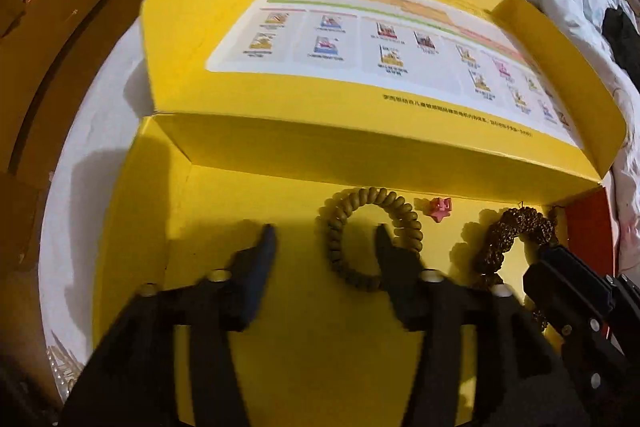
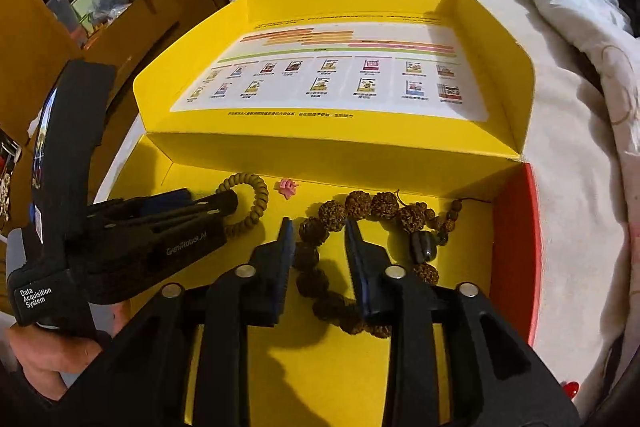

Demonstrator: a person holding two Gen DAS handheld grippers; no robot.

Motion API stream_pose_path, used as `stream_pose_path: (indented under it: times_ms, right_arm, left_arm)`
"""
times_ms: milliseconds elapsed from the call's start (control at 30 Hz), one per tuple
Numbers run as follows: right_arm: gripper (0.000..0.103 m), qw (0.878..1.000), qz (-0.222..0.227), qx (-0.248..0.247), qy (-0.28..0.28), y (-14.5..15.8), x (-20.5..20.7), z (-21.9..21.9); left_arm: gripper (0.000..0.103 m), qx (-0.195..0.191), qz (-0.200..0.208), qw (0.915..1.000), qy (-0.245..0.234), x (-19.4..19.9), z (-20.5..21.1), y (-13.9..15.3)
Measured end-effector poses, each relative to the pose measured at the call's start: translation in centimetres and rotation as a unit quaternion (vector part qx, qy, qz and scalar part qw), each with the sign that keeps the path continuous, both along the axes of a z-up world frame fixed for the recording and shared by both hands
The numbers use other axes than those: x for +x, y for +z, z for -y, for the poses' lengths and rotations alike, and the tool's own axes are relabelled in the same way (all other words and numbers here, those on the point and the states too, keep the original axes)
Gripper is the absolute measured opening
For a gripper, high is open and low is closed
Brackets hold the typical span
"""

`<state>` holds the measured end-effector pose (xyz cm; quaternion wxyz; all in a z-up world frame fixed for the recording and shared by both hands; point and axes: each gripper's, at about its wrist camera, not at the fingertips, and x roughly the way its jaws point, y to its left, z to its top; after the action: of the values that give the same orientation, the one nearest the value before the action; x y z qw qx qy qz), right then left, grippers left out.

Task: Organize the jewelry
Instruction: 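Open both tools to drop the bracelets into the yellow box, then move the left tool to the black bead bracelet while the right tool reaches the blue bangle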

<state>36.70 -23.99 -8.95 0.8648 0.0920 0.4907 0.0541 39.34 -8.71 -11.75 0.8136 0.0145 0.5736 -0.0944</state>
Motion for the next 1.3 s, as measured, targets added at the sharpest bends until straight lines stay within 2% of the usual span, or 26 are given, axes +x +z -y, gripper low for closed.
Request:
stream_pose_path:
  times_ms: [33, 133, 433, 600, 767, 900, 1033, 1200, 1300]
  right_arm:
    - [0.044, 1.000, 0.001, -0.001, -0.001, 0.2, -0.1, 0.1]
    - [0.055, 1.000, 0.009, 0.000, -0.006, 0.9, -0.9, 0.4]
    - [0.059, 1.000, 0.028, 0.000, -0.007, 4.8, -5.5, 0.7]
    - [0.064, 0.999, 0.039, -0.003, 0.001, 6.9, -9.8, 0.4]
    - [0.065, 0.999, 0.043, -0.008, 0.014, 8.1, -15.2, -0.4]
    - [0.068, 0.998, 0.047, -0.007, 0.031, 8.3, -19.1, -1.5]
    - [0.070, 0.998, 0.045, -0.009, 0.047, 7.7, -22.8, -2.9]
    - [0.070, 0.997, 0.034, -0.014, 0.066, 6.5, -25.7, -4.5]
    - [0.070, 0.997, 0.036, -0.025, 0.070, 6.2, -27.1, -4.3]
  left_arm:
    - [0.057, -0.001, 0.001, 1.0000, 0.002, -0.1, -0.2, 0.2]
    - [0.060, -0.009, 0.005, 0.9999, 0.006, -0.7, -0.8, 1.1]
    - [0.070, -0.029, 0.049, 0.9984, 0.004, -5.7, -3.8, 6.8]
    - [0.076, -0.045, 0.074, 0.9962, 0.012, -9.8, -6.4, 9.7]
    - [0.077, -0.059, 0.076, 0.9949, 0.030, -13.8, -10.1, 10.8]
    - [0.079, -0.059, 0.084, 0.9936, 0.048, -16.5, -13.3, 11.3]
    - [0.080, -0.049, 0.082, 0.9936, 0.060, -18.4, -15.7, 10.5]
    - [0.080, -0.003, 0.061, 0.9948, 0.082, -19.9, -18.4, 7.7]
    - [0.080, -0.003, 0.050, 0.9950, 0.087, -20.5, -19.8, 6.6]
